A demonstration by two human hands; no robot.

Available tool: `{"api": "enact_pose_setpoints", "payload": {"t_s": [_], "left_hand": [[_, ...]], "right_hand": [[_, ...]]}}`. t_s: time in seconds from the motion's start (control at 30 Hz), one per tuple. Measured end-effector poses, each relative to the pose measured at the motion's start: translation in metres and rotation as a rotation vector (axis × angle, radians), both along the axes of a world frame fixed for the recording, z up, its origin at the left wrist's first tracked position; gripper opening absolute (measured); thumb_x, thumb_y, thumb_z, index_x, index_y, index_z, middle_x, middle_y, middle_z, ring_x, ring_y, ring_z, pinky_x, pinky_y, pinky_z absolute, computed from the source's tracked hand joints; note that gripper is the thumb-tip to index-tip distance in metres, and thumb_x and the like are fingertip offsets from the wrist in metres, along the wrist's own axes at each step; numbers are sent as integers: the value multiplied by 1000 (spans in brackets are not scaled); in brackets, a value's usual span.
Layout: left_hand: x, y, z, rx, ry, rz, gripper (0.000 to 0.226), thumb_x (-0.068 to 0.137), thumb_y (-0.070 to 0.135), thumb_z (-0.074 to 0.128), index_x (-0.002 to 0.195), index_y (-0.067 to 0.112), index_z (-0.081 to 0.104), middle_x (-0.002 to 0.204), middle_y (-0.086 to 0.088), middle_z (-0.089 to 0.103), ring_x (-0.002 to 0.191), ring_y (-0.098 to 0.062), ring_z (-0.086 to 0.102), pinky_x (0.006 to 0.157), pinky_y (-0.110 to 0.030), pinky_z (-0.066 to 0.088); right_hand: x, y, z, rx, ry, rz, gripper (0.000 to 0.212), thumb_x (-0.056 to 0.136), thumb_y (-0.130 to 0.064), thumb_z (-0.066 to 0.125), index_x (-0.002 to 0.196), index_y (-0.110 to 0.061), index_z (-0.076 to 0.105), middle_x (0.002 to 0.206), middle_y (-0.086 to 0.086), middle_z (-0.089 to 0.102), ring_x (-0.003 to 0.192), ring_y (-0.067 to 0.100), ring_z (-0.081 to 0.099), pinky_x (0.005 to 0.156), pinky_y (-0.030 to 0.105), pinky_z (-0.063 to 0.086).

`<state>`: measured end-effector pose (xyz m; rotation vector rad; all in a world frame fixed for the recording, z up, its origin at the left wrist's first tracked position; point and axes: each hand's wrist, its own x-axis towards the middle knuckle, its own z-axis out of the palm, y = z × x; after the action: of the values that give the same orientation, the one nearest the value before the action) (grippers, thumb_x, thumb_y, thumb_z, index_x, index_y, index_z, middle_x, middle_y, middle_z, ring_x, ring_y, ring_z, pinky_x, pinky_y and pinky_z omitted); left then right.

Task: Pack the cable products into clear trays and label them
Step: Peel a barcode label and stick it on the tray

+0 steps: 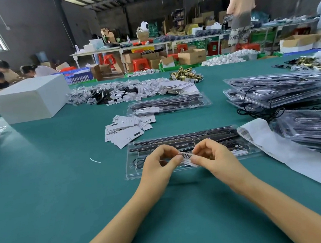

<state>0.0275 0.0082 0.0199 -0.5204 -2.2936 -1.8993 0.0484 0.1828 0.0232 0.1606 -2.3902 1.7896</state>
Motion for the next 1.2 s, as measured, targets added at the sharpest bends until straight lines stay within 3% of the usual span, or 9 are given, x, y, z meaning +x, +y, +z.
{"api": "enact_pose_setpoints", "payload": {"t_s": [0.2,0.3,0.43,0.57,0.77,1.07,1.2], "left_hand": [[-10,-12,1,-108,112,63,20,87,10,66,88,31,66,86,17,70,85,-3,63,79,-20,46],[-22,-30,3,-151,180,295,27,89,7,59,98,33,66,86,21,70,86,4,61,77,-16,44],[-46,-73,1,-282,57,508,17,89,12,58,89,25,68,87,14,67,93,-10,61,78,-23,40],[-58,-91,-7,-293,-143,400,7,84,16,67,87,21,70,96,0,68,96,-21,60,88,-35,48],[-61,-88,-9,-421,-93,317,11,83,25,70,91,30,65,106,2,53,99,-17,55,93,-35,44],[-60,-88,-9,-450,-98,294,11,83,30,72,80,35,62,106,6,49,104,-16,53,101,-43,40],[-57,-88,-7,-450,-112,275,19,70,50,70,80,35,64,108,7,48,109,-16,50,104,-44,36]], "right_hand": [[-9,-11,15,180,82,-65,10,87,-17,66,82,-17,58,79,3,65,76,22,59,73,32,47],[-25,-20,24,196,45,-100,11,90,-18,61,83,-17,53,75,-1,57,67,14,49,64,27,41],[-47,-41,30,212,-66,-79,10,89,-21,61,83,-18,53,81,-3,57,73,12,50,62,25,39],[-59,-69,21,292,-126,3,12,87,-21,62,79,-19,53,79,-4,58,77,14,53,66,28,41],[-65,-90,8,379,-155,-27,10,89,-24,57,82,-19,54,78,-7,57,82,17,54,72,33,43],[-61,-92,5,495,-108,0,10,92,-29,53,89,-20,53,82,-7,58,87,20,58,81,39,49],[-60,-93,4,540,-81,1,10,93,-29,51,92,-19,51,80,-8,55,86,20,57,76,36,47]]}}
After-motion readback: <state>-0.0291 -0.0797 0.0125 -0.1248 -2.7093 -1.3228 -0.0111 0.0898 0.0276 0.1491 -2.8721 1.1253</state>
